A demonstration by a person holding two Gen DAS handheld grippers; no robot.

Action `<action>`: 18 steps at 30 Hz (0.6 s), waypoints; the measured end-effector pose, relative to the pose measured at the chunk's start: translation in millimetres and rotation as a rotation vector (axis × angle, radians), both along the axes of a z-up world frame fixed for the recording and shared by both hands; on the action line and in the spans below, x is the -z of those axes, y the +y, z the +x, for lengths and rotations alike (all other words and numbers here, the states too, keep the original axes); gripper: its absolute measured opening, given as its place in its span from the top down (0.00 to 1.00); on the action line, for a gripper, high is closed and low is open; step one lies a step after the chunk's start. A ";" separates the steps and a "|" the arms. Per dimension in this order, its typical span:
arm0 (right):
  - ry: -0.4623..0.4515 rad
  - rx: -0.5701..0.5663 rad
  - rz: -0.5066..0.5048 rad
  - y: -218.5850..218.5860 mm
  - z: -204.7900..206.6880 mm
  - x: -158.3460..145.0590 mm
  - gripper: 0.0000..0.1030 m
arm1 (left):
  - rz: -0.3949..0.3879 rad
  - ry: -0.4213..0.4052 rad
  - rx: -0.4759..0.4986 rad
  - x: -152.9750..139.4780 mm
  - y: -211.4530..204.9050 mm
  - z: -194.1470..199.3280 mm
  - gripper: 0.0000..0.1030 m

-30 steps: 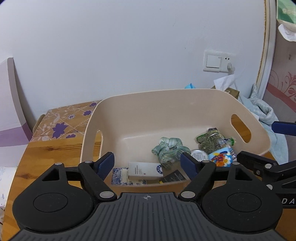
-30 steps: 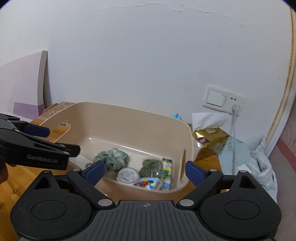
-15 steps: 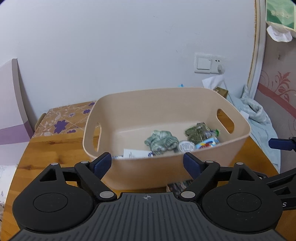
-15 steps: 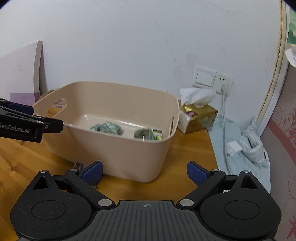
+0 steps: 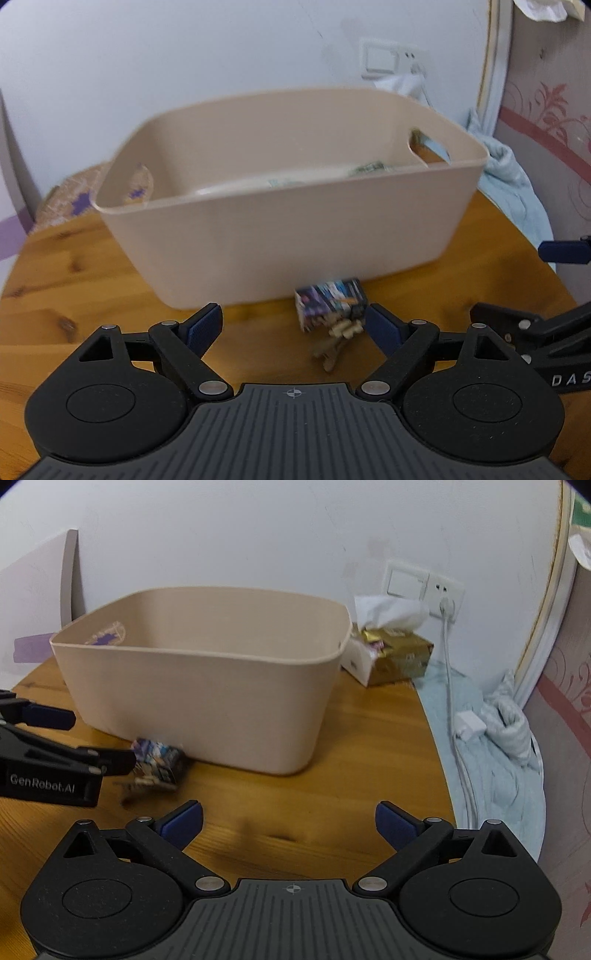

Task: Organize objects
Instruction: 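Move the left tool to the beige sticks and the right tool toward the purple carton, then close the left tool on the bundle of beige sticks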

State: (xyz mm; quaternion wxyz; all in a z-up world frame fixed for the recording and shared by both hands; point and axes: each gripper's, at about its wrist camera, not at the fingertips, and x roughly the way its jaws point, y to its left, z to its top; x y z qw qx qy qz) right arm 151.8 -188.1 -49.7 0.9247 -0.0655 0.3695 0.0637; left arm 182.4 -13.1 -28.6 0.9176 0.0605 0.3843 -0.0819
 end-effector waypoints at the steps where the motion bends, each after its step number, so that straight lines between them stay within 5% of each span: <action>1: 0.006 0.002 0.003 -1.0 -0.2 1.9 0.02 | 0.000 0.007 0.003 3.9 -1.1 1.4 0.16; 10: 0.057 0.010 0.015 -0.8 7.0 19.5 0.01 | -0.011 0.029 0.067 27.3 -2.7 12.0 0.20; 14: 0.075 0.005 0.022 0.4 10.2 25.0 0.01 | -0.071 0.077 0.098 32.8 1.2 20.2 0.35; 18: 0.084 0.005 0.020 1.6 11.8 27.2 0.01 | -0.024 0.061 0.132 33.4 -1.2 18.7 0.56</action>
